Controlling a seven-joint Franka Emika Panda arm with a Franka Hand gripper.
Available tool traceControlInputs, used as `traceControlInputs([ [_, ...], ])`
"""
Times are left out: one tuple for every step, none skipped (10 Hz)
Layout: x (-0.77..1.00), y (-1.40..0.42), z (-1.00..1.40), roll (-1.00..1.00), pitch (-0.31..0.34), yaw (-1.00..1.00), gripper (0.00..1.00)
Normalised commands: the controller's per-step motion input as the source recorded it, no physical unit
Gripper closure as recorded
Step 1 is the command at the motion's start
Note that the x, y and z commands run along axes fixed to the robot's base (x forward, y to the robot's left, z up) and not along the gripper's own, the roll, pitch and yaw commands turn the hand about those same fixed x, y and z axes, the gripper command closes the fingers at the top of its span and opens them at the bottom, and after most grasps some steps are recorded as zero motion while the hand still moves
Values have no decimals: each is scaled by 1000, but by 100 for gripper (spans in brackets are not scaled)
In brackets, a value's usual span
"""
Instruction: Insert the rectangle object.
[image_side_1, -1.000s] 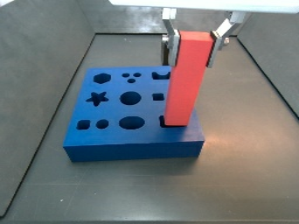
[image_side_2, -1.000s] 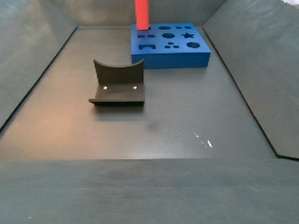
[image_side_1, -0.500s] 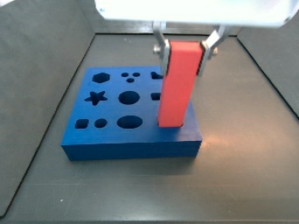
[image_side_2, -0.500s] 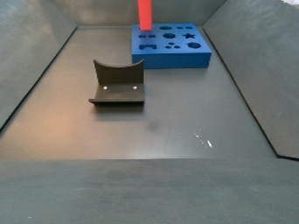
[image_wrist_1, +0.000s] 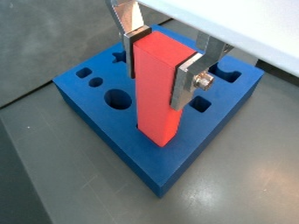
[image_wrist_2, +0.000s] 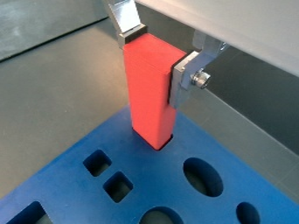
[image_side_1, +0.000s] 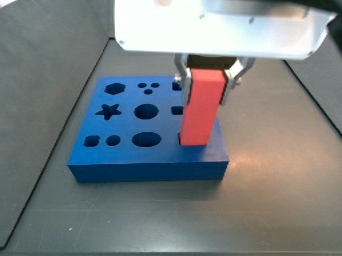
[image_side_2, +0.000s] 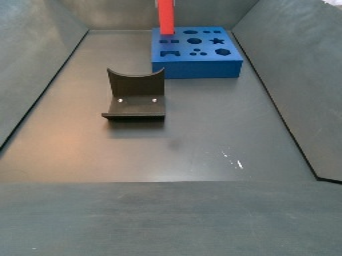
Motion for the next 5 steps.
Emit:
traceControlInputs([
  [0, 0, -189, 0, 0, 0, 100],
  [0, 0, -66, -37, -67, 0, 100],
  [0, 0, 0, -24, 0, 0, 100],
  [0, 14, 0, -37, 0, 0, 100],
  [0, 0, 0, 0, 0, 0, 100],
])
